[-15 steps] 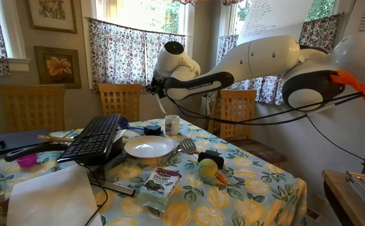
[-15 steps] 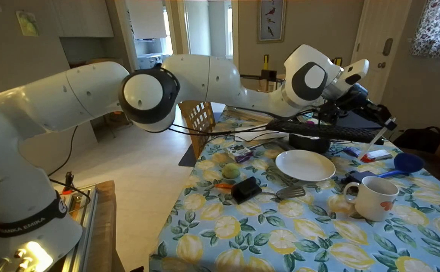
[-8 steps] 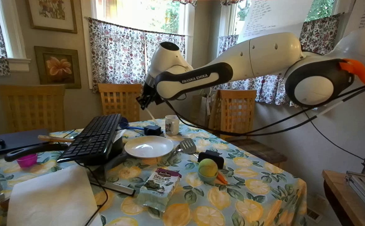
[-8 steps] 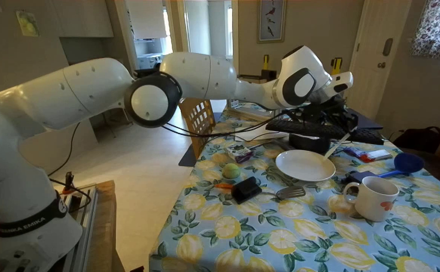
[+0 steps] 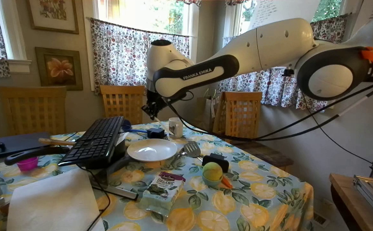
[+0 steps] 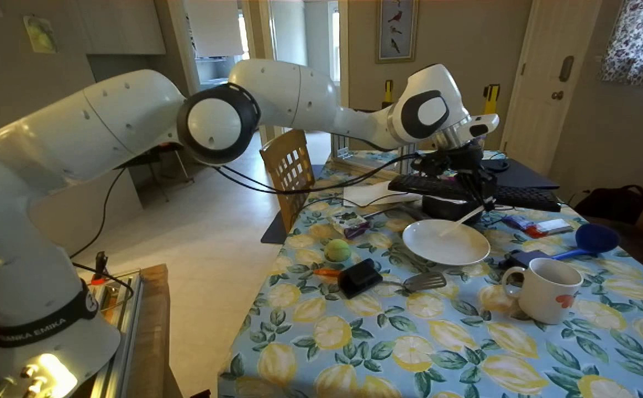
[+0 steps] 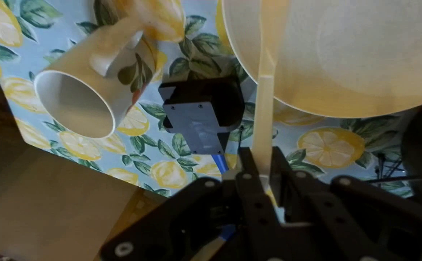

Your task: Pick up the folk from the cup and put it on the table

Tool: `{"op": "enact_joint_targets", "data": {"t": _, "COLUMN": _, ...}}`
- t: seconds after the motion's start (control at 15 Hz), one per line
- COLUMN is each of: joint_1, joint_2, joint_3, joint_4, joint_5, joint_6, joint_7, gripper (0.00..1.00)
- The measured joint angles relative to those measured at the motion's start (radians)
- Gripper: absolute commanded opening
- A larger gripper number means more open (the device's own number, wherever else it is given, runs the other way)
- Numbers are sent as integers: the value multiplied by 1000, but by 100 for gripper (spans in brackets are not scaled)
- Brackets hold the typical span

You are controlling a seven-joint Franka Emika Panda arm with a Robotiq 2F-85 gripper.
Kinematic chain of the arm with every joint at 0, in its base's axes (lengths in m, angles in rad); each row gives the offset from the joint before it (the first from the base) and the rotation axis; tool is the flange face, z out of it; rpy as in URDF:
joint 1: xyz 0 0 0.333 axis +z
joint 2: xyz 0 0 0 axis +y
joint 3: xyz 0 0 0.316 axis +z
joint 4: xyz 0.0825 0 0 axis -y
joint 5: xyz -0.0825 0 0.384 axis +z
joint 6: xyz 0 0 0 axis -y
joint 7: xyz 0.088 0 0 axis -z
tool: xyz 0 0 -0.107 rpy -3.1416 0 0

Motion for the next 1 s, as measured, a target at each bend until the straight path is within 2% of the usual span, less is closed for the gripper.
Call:
{"op": "enact_joint_targets", "data": {"t": 0.47, "joint_1": 192, "joint_2": -88, "joint_3": -166, "joint_4": -240, "joint_5": -14, "joint_6": -18, "joint_7": 459, "gripper": 4}}
{"op": "enact_joint_targets", "data": {"t": 0.87, "joint_1": 292, "joint_2": -179, "joint_3": -158, "joint_4": -499, "joint_5": -120, "joint_6": -21, "joint_7": 885, "gripper": 4}}
{"op": "enact_joint_targets", "data": {"t": 0.93, "joint_1": 306, "joint_2": -197, "joint_3": -154, "joint_4": -544, "joint_5": -129, "joint_6": -22, "joint_7": 951, "gripper": 15}}
{"op": "enact_joint_targets", "data": {"t": 1.0, "joint_1": 318, "joint_2": -216, "joint_3": -149, "joint_4": -588, "joint_5": -138, "joint_6": -22, "joint_7": 1017, "gripper": 15}}
